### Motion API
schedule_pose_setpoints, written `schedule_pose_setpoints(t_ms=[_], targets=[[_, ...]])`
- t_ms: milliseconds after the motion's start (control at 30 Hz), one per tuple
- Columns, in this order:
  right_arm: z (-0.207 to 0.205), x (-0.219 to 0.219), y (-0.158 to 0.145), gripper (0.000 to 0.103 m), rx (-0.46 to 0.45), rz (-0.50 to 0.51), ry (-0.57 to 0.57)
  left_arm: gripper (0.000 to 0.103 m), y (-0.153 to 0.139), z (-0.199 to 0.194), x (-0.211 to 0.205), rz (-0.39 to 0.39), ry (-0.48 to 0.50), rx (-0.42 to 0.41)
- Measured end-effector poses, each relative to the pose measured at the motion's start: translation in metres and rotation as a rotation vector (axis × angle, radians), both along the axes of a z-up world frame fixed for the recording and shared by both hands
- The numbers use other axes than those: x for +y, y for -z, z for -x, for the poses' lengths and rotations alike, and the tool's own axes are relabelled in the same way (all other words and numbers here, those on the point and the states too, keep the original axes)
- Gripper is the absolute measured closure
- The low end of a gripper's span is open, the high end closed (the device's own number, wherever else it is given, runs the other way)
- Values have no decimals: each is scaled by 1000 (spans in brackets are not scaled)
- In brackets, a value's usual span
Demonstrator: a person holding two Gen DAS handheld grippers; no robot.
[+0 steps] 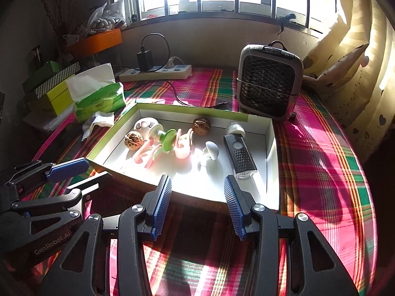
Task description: Organize objects
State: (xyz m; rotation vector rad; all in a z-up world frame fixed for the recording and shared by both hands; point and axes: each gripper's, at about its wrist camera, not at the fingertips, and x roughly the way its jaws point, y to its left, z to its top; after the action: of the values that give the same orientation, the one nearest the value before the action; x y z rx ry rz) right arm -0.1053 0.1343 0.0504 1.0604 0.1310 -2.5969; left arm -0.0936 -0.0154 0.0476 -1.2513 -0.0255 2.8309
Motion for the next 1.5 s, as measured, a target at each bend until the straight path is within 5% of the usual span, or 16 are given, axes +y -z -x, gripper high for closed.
schedule_pose_setpoints(t_ms=[1200, 1333, 1500], targets=[[-24, 40, 42, 56, -121, -57, 100, 61, 39, -19, -9, 36, -50, -85], [-23, 41, 42, 45, -122, -56, 99, 59, 40, -18, -7, 46, -53, -76], [-22, 40, 43, 43, -122, -71, 109, 57, 41, -18, -7, 44, -56, -57]])
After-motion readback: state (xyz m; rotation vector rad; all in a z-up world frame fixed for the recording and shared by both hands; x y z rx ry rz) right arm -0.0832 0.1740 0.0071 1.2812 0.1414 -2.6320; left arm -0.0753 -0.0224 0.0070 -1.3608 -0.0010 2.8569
